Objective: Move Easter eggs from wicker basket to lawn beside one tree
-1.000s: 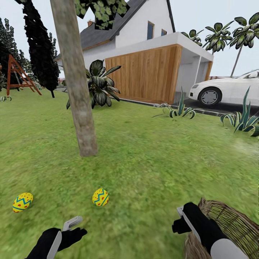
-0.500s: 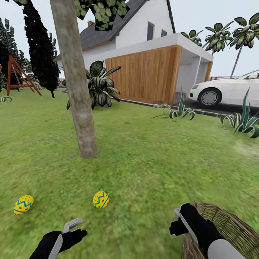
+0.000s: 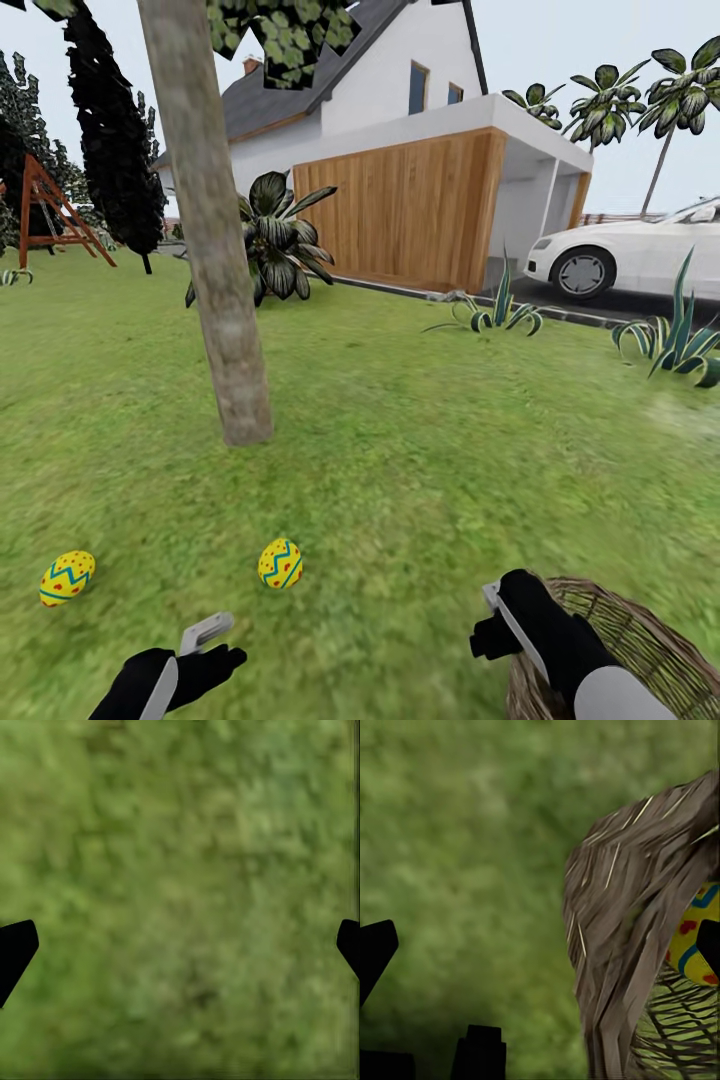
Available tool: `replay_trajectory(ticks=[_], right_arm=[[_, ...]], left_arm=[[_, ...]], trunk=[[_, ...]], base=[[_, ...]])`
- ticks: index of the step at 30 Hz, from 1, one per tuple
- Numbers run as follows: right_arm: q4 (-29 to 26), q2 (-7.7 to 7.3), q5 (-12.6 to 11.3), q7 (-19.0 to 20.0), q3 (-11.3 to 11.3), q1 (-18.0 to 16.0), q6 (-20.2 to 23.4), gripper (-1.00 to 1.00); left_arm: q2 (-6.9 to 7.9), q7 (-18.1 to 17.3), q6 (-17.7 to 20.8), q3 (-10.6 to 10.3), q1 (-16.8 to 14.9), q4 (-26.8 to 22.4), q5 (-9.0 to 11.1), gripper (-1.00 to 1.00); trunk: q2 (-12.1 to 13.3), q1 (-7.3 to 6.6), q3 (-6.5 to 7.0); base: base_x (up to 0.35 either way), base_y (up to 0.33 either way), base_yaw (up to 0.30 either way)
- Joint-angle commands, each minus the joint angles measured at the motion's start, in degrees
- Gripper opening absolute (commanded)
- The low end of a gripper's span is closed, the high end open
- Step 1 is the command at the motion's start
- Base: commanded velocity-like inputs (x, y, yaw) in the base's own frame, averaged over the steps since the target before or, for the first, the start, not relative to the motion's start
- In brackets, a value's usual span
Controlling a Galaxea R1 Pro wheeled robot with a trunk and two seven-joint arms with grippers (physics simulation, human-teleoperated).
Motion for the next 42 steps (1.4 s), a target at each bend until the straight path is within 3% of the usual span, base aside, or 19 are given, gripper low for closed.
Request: replay_trajectory(ticks=[1,10,14,22,42], right_arm=[[-0.07,-0.08,0.00,0.17,0.26,-0.04,0.23,1.00],[-0.07,-0.08,0.00,0.17,0.26,-0.04,0.23,1.00],[-0.07,-0.22,0.00,0.17,0.26,-0.04,0.23,1.00],[-0.15,-0.67,-0.23,0.29,-0.24,-0.04,0.33,1.00],[-0.24,-1.25,-0.19,0.26,-0.44,-0.04,0.38,1.00]], left_arm=[[-0.13,-0.03,0.38,0.15,-0.02,-0.06,0.42,1.00],[-0.81,-0.02,0.30,0.10,-0.02,0.24,0.40,1.00],[-1.88,0.04,-3.30,-0.03,-0.02,2.22,0.14,1.00],[-1.70,-0.03,-4.08,0.19,-0.02,2.93,0.41,1.00],[-1.62,-0.24,-4.27,0.06,-0.02,3.10,0.30,1.00]], trunk=[[0.39,-0.24,0.13],[4.00,-2.21,1.74],[5.60,-3.09,2.46],[8.81,-4.85,3.84],[16.83,-9.24,7.35]], base=[[0.000,0.000,0.000],[-0.014,-0.001,0.000],[-0.259,-0.164,0.000],[-0.147,-0.254,-0.018],[-0.001,-0.007,-0.192]])
